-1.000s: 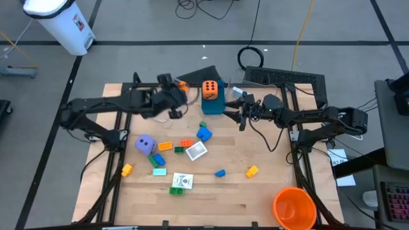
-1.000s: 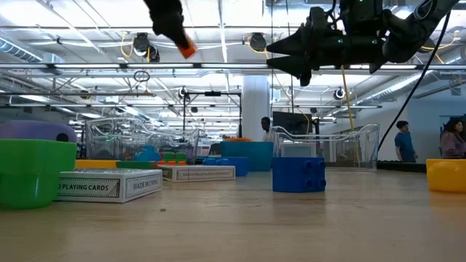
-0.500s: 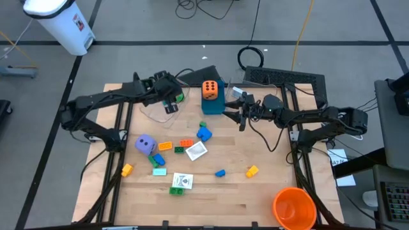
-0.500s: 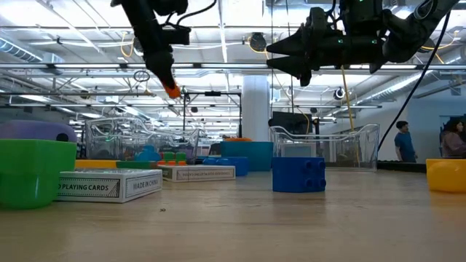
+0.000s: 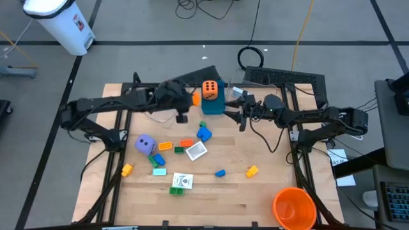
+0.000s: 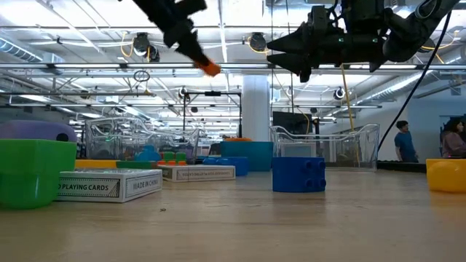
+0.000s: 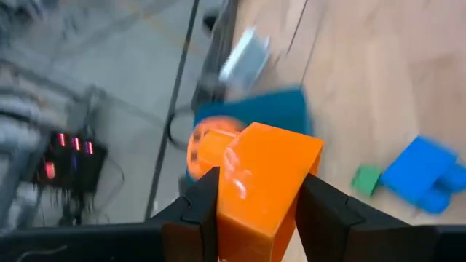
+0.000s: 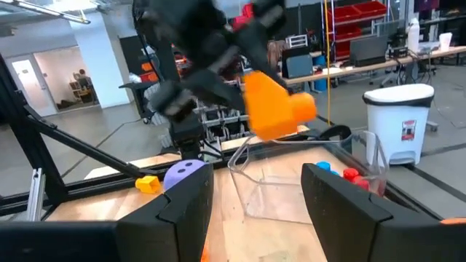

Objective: Pick & Place Toys
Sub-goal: Put the orange game piece into the left transparent bin

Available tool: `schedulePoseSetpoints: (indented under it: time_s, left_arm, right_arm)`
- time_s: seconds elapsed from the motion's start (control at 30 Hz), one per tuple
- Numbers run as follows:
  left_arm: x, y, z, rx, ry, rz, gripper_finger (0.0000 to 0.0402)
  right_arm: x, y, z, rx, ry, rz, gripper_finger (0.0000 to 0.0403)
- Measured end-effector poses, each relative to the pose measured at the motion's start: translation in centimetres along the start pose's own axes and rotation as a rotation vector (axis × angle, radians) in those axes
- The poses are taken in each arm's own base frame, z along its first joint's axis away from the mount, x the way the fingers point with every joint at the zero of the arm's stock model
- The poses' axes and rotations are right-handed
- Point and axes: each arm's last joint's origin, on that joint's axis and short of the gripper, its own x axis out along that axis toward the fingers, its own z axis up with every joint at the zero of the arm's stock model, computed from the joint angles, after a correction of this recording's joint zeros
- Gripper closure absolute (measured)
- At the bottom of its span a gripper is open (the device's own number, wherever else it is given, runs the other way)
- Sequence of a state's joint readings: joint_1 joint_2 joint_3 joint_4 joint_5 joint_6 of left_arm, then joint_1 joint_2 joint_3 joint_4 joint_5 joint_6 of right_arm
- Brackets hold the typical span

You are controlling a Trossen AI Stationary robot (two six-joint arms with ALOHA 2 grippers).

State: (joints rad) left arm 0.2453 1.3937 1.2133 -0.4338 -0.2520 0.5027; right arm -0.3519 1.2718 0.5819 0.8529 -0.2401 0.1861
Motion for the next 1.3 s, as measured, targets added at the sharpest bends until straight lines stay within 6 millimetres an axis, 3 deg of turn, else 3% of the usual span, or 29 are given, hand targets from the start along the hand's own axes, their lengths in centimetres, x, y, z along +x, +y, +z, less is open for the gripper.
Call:
schedulePoseSetpoints:
  time_s: [0.33,0.5,0.63,0.83,1.17,1.3]
  left_arm:
    - [-1.8,-3.7,3.6,0.165,-0.196,0.039,0.0271]
    - [-2.4,-4.7,4.4,0.218,-0.234,0.060,0.0261]
    - [-1.5,-5.7,4.9,0.262,-0.255,0.057,0.0271]
    - [0.4,-6.9,5.5,0.301,-0.268,0.091,0.0260]
    - [0.8,-6.9,5.7,0.319,-0.260,0.141,0.0271]
    - [0.8,-6.8,6.0,0.318,-0.292,0.155,0.0259]
  right_arm:
    - [0.0,0.1,0.3,0.028,-0.023,0.046,0.0202]
    - [-0.2,-1.4,0.0,0.271,0.028,0.123,0.0202]
    - [-0.2,-2.1,-0.4,0.382,0.068,0.197,0.0202]
    - [0.3,-1.9,-0.2,0.390,-0.006,0.245,0.0198]
    - [0.5,-1.3,-0.2,0.335,-0.030,0.271,0.0135]
    - [0.5,-1.3,-0.1,0.353,-0.041,0.274,0.0119]
